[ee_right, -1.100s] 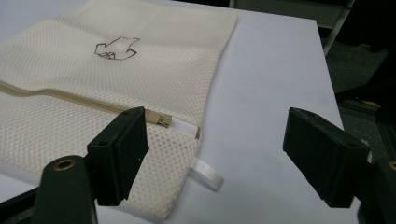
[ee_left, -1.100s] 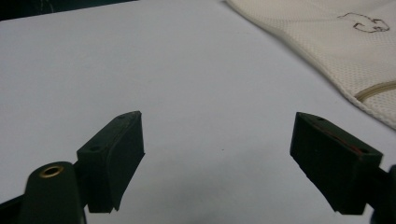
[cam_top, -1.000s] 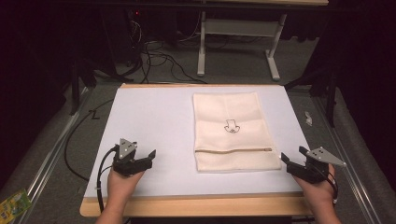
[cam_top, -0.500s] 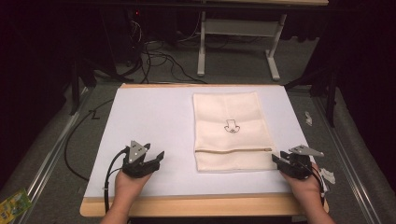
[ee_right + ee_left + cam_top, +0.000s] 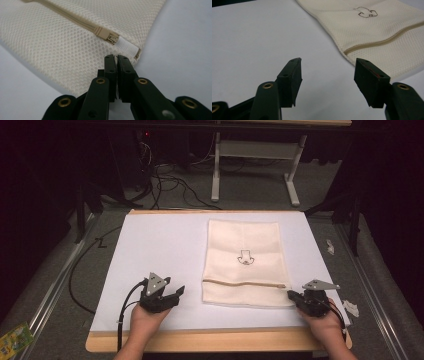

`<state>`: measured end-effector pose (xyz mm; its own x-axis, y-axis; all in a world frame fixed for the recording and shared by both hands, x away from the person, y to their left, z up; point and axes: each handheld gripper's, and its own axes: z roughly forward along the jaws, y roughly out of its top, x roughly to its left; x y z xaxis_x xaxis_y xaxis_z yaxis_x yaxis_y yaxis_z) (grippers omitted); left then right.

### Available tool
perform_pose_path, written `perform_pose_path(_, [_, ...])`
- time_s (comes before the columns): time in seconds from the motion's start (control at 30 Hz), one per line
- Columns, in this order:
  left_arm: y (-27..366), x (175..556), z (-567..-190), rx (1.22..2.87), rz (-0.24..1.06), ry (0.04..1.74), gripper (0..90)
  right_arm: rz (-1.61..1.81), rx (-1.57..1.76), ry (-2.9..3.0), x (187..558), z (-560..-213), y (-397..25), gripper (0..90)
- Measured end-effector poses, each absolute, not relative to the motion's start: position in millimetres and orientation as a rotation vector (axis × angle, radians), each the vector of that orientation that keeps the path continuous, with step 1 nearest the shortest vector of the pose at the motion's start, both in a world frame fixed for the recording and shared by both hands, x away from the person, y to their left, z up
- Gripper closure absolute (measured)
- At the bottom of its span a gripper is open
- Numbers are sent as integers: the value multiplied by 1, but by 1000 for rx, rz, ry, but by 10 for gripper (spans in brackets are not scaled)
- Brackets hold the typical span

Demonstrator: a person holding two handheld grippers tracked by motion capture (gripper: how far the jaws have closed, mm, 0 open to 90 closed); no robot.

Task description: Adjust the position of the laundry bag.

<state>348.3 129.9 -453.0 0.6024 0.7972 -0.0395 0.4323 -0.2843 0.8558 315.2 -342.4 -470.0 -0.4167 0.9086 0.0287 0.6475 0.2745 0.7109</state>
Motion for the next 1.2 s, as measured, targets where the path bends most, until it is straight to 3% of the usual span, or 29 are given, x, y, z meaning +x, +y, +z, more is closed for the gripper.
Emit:
perform_pose_path(0.2, [101, 360, -459, 1897, 421, 1022, 437, 945, 1293, 2263, 304, -468, -318, 879])
perform_pose_path(0.33, [73, 369, -475, 2038, 415, 1020, 491, 934, 1247, 2285, 303, -470, -305, 879])
perform_pose_path(0.5, [70, 373, -482, 2073, 413, 1059, 560, 958, 1260, 2284, 303, -469, -309, 878])
perform_pose_path(0.53, [71, 371, -482, 2072, 413, 1060, 668, 963, 1258, 2284, 303, -469, -310, 877])
perform_pose_path(0.57, [71, 371, -482, 2066, 399, 1060, 668, 963, 1258, 2284, 303, -469, -310, 877])
perform_pose_path(0.7, [69, 364, -481, 2107, 399, 994, 851, 954, 1255, 2288, 302, -470, -309, 875])
perform_pose_path(1.0, [81, 326, -470, 2230, 345, 850, 853, 983, 1240, 2328, 290, -468, -311, 874])
perform_pose_path(1.2, [82, 319, -463, 2209, 330, 852, 827, 1004, 1207, 2329, 282, -463, -312, 836])
